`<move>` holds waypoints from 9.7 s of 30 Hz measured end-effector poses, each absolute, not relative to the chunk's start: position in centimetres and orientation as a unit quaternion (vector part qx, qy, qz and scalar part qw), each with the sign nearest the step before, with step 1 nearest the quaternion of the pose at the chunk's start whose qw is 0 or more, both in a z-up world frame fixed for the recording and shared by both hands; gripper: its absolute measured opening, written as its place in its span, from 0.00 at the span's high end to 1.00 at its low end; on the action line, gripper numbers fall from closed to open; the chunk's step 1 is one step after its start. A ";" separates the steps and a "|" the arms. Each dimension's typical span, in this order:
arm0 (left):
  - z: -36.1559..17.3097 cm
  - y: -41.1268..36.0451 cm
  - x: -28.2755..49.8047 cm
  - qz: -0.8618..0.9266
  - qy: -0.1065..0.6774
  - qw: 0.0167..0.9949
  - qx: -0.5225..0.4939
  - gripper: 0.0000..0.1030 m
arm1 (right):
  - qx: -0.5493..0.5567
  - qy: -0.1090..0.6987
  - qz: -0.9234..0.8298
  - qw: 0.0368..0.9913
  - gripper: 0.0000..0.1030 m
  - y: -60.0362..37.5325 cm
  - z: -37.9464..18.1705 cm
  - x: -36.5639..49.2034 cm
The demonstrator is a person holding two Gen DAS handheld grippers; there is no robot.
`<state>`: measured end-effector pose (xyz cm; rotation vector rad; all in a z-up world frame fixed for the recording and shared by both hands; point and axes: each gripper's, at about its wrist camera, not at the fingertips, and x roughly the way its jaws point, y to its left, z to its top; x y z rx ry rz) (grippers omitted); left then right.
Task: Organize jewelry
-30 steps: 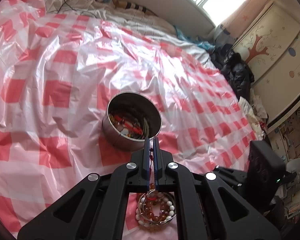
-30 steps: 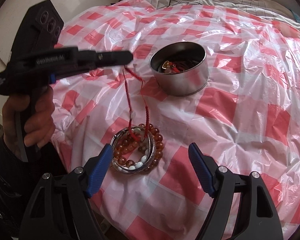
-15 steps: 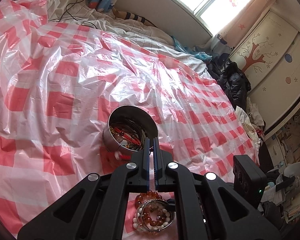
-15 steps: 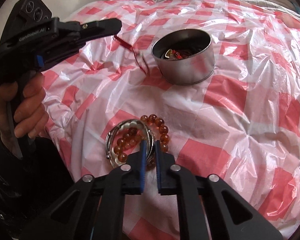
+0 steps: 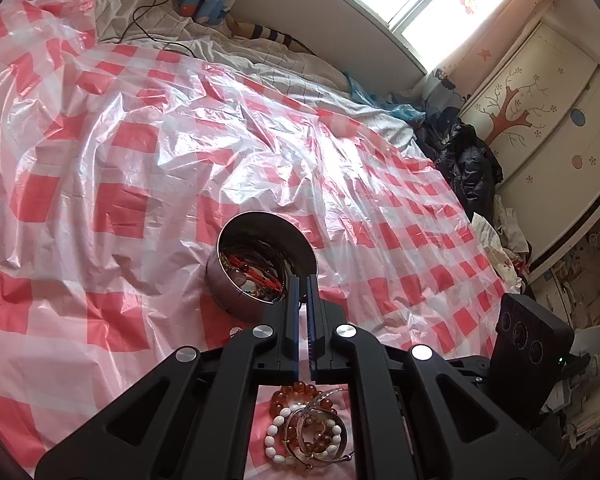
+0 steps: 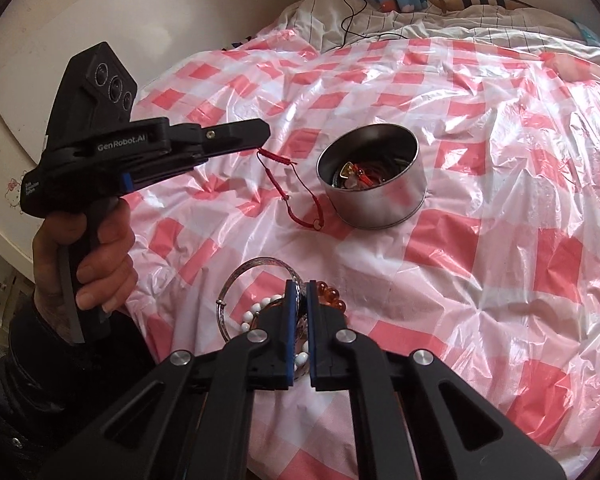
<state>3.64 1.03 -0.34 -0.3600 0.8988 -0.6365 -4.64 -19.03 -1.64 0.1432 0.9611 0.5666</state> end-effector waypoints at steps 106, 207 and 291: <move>2.0 -0.5 2.4 -0.094 0.358 0.928 0.037 0.28 | 0.080 0.446 0.145 0.880 0.29 -19.8 -0.4 0.0; -1.0 -2.9 -2.5 -0.391 0.430 0.814 -0.011 0.94 | 0.121 0.469 0.161 0.860 0.45 -24.4 -2.4 -3.6; -0.2 -1.5 4.4 -0.078 0.367 0.924 0.067 0.20 | 0.221 0.435 0.104 0.867 0.16 -25.2 -2.3 2.8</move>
